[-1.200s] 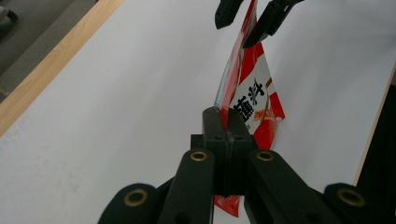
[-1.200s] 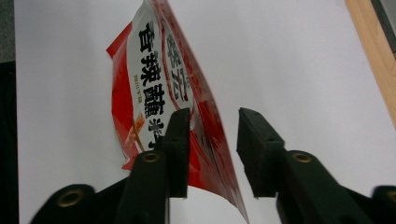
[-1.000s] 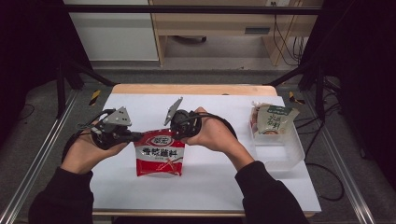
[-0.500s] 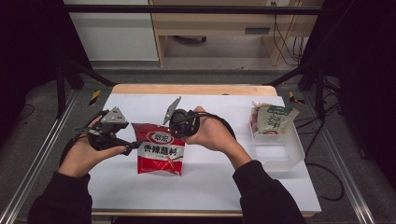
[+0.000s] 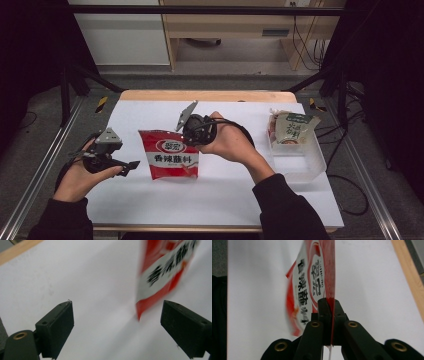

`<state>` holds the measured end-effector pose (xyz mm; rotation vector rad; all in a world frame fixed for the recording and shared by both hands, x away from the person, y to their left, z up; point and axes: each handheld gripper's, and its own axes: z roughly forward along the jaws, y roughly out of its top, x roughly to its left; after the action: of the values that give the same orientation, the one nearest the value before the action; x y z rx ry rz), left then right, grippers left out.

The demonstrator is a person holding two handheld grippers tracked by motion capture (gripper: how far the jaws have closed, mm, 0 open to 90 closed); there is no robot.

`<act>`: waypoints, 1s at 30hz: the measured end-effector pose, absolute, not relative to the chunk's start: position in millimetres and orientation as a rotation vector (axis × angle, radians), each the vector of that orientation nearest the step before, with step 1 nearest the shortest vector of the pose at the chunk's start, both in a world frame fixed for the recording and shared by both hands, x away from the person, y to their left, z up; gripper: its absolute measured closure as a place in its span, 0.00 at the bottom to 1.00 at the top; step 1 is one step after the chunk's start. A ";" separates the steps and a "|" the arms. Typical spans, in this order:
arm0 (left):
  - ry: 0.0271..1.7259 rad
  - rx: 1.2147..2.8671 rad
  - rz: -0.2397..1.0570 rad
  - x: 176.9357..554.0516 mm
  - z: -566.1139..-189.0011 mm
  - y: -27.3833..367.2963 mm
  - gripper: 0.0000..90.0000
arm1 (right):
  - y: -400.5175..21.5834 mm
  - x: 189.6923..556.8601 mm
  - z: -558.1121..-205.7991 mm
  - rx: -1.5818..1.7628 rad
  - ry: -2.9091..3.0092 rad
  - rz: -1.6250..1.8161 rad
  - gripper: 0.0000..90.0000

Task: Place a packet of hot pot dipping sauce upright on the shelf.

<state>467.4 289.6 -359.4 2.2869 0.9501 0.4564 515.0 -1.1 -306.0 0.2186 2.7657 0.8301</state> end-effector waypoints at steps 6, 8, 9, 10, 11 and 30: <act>1.013 2.292 0.462 470.1 -375.2 303.4 0.12 | -22.1 504.5 -275.5 0.215 2.691 0.834 1.00; 1.013 2.294 0.470 470.5 -376.6 304.2 0.12 | -27.6 504.1 -271.1 0.224 2.676 0.838 1.00; 1.021 2.301 0.471 470.6 -378.8 304.4 0.12 | -33.5 503.9 -267.0 0.230 2.663 0.846 1.00; 1.026 2.308 0.472 470.8 -381.8 304.8 0.12 | -46.2 503.2 -259.4 0.241 2.642 0.866 1.00; 1.033 2.317 0.476 471.0 -384.9 305.7 0.12 | -46.2 503.2 -259.4 0.241 2.642 0.866 1.00; 1.097 2.345 0.434 474.8 -407.1 313.2 0.11 | -136.1 496.0 -241.3 0.383 2.544 0.837 1.00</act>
<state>474.8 313.2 -407.1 2.3449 1.0972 0.4344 496.0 -136.1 -241.3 0.3827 2.5437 0.8373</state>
